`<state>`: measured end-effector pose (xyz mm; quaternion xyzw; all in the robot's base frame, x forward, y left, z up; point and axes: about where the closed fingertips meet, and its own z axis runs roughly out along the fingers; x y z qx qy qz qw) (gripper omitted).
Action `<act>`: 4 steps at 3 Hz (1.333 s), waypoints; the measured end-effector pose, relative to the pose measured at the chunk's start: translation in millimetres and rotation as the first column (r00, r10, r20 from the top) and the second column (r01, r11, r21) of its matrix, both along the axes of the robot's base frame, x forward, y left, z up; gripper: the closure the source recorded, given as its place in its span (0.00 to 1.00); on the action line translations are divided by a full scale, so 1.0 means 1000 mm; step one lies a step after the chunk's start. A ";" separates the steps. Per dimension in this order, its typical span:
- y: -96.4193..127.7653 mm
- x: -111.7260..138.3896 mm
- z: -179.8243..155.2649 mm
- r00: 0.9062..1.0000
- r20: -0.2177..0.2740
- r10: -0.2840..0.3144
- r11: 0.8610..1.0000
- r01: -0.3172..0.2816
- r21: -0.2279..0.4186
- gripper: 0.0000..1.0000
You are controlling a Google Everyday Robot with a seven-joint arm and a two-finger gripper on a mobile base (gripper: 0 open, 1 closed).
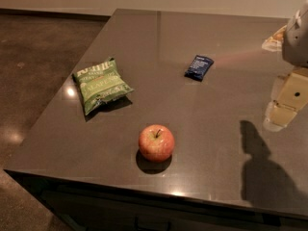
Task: Move rxbar blueberry near apple
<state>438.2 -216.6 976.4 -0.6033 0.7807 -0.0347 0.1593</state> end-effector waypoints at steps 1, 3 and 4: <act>0.001 0.001 0.001 1.000 0.002 0.004 1.000 -0.004 0.001 0.00; 0.015 0.061 -0.006 0.991 0.010 0.132 0.991 -0.132 -0.008 0.00; 0.020 0.099 -0.011 0.980 0.020 0.200 0.979 -0.199 -0.045 0.00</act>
Offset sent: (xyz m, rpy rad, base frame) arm 0.0530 0.0155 -0.0070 0.0189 0.0130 0.1338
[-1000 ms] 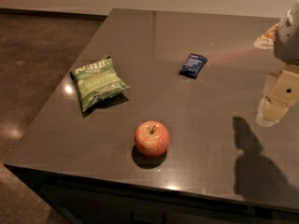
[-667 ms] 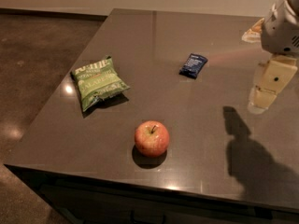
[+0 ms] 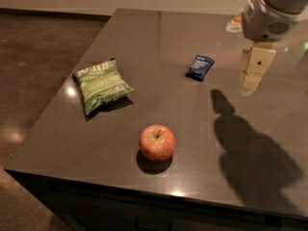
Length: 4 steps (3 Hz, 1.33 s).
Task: Move rxbar blueberry near apple
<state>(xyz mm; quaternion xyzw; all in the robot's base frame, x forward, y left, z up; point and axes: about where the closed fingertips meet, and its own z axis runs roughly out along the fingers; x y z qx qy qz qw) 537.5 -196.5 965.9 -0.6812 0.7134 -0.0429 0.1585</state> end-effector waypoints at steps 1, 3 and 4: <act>0.003 0.037 -0.005 0.997 0.018 0.070 0.996 -0.069 -0.048 0.00; -0.007 0.109 -0.023 0.972 0.009 0.235 0.948 -0.227 -0.222 0.00; -0.010 0.124 -0.030 0.954 -0.012 0.301 0.913 -0.292 -0.286 0.00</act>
Offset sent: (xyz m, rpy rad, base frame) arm 0.1133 -0.0087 -0.0187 -0.2134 -0.0181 0.2335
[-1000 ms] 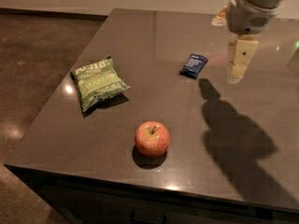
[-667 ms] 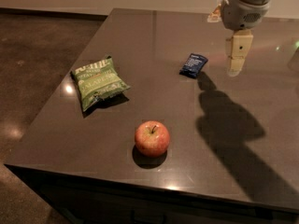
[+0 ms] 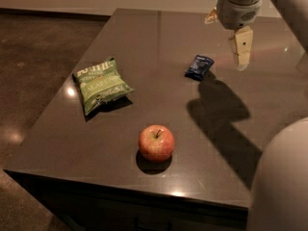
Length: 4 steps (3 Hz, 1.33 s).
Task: Move rxbar blueberry near apple
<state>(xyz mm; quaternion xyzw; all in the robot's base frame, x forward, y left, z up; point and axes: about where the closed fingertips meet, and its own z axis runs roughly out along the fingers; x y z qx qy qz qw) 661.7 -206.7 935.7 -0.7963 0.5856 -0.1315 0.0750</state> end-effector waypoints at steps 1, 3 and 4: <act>0.005 0.009 -0.016 0.987 -0.066 0.148 0.987 -0.152 -0.049 0.00; 0.033 0.018 -0.051 0.897 -0.159 0.412 0.907 -0.421 -0.023 0.00; 0.044 0.019 -0.064 0.864 -0.182 0.468 0.879 -0.477 -0.001 0.00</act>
Offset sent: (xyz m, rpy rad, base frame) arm -0.0056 0.0096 -0.0395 -0.1143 0.2600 0.4257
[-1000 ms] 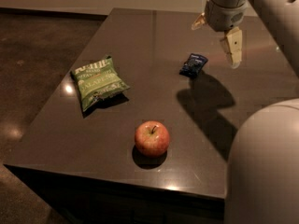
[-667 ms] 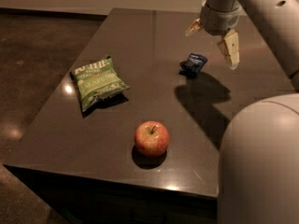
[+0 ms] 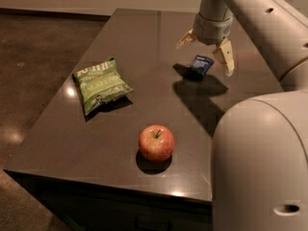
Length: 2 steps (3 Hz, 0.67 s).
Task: Move rxbar blueberry near apple
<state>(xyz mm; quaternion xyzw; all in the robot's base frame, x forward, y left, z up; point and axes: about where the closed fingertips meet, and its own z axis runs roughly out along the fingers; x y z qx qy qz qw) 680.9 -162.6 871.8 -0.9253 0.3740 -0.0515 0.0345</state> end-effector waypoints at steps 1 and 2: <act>0.010 -0.002 -0.009 0.999 -0.026 0.036 0.999 -0.036 0.005 0.00; 0.018 -0.002 -0.021 0.997 -0.056 0.054 0.999 -0.053 0.007 0.00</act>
Offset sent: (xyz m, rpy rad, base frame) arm -0.0410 0.0108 -0.0204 -0.0374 0.2123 0.0740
